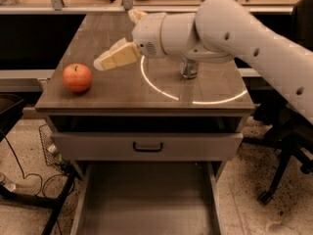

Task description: Place apple into middle drawer

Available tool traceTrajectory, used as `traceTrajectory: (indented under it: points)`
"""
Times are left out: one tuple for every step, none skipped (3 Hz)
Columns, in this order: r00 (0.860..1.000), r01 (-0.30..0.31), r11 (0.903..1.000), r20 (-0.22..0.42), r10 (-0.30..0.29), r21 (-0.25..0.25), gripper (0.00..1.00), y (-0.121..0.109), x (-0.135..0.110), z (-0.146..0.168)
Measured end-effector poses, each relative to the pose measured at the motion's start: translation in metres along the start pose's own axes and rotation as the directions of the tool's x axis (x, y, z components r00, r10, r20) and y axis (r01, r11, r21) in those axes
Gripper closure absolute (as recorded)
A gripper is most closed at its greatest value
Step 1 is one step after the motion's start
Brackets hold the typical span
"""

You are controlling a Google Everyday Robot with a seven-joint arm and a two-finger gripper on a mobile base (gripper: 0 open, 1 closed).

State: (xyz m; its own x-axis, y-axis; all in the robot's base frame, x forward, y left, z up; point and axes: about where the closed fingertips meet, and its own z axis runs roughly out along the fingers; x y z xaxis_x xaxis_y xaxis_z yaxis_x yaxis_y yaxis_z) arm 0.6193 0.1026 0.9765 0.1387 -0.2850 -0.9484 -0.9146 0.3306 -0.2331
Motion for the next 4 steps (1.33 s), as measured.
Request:
traceTrajectory:
  points:
    - [0.999,-0.038,0.9971,-0.008,0.038,-0.066,0.0,0.015,0.014,0.033]
    - [0.997,-0.077,0.9894,-0.018,0.075,-0.124,0.0,0.036,0.027,0.06]
    - [0.994,-0.111,0.9808,-0.006,0.112,-0.16,0.0,0.052,0.04,0.081]
    - [0.989,-0.143,0.969,0.014,0.149,-0.202,0.0,0.063,0.055,0.106]
